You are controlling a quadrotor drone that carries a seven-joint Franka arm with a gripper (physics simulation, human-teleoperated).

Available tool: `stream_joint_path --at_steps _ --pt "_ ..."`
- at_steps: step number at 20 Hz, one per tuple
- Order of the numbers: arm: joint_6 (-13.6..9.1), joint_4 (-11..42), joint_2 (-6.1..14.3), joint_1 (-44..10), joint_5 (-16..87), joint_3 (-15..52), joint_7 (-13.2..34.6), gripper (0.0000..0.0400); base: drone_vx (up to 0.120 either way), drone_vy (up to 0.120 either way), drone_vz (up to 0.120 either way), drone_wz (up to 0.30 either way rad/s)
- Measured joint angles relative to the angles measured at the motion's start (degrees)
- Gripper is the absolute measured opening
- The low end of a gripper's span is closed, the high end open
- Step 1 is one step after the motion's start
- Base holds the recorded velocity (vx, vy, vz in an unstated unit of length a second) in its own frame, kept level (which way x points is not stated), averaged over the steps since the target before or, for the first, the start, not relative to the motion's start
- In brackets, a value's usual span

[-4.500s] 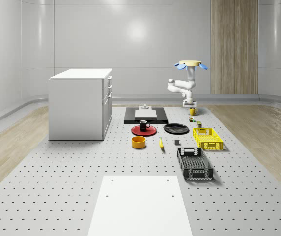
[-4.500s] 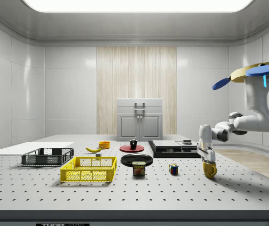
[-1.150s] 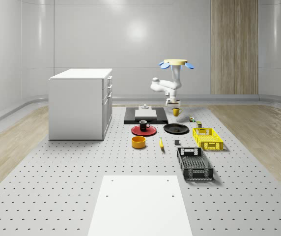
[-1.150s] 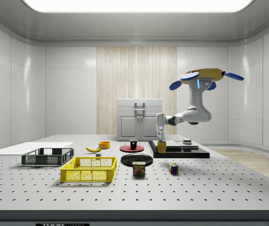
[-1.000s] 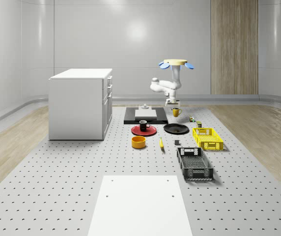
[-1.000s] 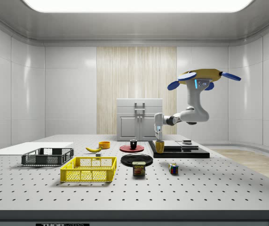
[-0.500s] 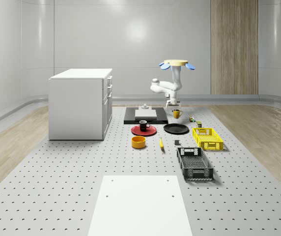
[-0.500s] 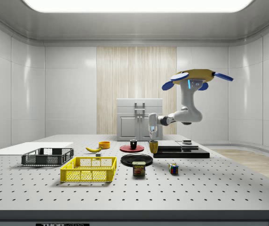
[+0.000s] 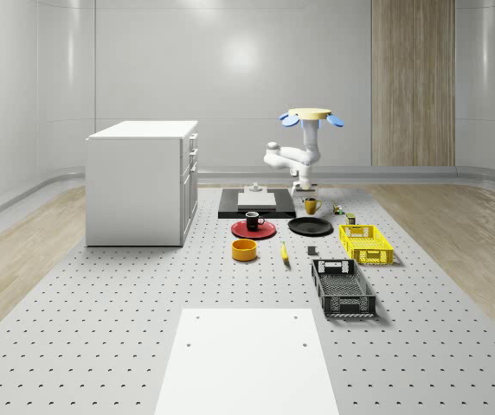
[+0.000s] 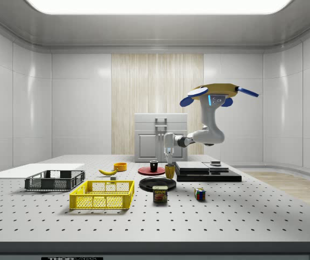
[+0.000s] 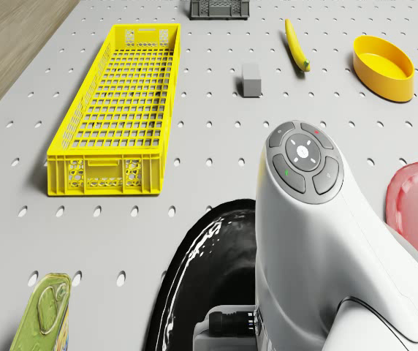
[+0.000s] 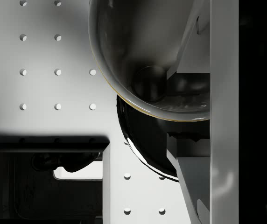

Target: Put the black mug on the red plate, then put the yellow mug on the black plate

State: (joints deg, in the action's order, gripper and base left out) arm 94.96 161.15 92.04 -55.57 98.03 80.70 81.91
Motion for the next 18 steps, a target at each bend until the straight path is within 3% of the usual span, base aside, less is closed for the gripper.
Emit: stream_joint_path --at_steps 13,18 --pt "0.05 0.00 0.05 -0.01 -0.02 0.00 0.01 0.0110 0.120 0.000 0.000 0.000" --pt "0.47 -0.19 0.08 -0.19 1.05 -1.15 0.05 0.0110 0.016 0.000 0.000 0.000"
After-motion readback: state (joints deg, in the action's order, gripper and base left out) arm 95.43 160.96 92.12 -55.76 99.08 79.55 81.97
